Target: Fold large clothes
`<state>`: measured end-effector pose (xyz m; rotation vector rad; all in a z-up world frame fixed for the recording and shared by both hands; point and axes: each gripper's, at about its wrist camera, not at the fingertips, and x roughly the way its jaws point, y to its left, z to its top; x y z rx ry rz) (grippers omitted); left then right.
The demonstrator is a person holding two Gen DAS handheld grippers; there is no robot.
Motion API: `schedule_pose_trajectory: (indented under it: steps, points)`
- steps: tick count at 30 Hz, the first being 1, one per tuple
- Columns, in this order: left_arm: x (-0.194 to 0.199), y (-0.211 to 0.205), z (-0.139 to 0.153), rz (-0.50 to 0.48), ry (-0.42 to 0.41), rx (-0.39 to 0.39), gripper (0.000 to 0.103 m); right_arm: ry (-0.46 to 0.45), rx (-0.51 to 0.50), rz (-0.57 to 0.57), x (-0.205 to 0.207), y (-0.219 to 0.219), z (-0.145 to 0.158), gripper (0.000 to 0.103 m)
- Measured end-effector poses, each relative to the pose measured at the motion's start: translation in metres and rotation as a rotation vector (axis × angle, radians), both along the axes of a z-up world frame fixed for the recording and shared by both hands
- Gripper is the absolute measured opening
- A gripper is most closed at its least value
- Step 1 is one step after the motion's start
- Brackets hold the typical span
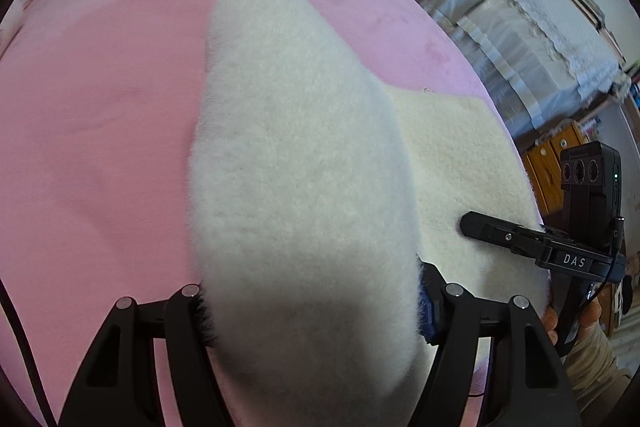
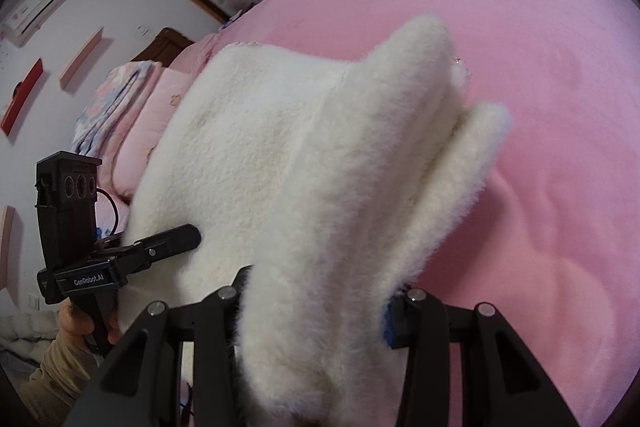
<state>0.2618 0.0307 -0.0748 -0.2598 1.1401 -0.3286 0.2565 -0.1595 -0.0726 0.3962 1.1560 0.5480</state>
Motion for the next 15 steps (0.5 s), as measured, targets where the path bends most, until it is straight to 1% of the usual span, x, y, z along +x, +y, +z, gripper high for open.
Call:
schedule_pose_trajectory:
  steps: [3,7,8,9,12,13,15]
  points:
    - [0.012,0.053,0.014,0.017,-0.027,0.042,0.068,-0.005,0.028,0.045,0.027,0.045,0.007,0.042]
    - [0.056,0.119,0.018,0.049,-0.07,0.075,0.068,-0.024,0.053,0.09,0.08,0.108,0.006,0.042]
    - [0.069,0.136,0.018,0.057,-0.084,0.081,0.068,-0.03,0.057,0.096,0.089,0.116,0.005,0.042]
    - [0.083,0.149,0.016,0.055,-0.095,0.091,0.068,-0.031,0.069,0.092,0.104,0.128,0.002,0.042]
    - [0.129,0.197,0.005,0.073,-0.108,0.082,0.069,-0.053,0.078,0.086,0.143,0.159,-0.007,0.042]
    - [0.145,0.213,0.0,0.087,-0.107,0.074,0.069,-0.061,0.08,0.087,0.159,0.171,-0.011,0.042]
    - [0.173,0.24,-0.017,0.106,-0.104,0.083,0.069,-0.06,0.095,0.07,0.187,0.188,-0.025,0.042]
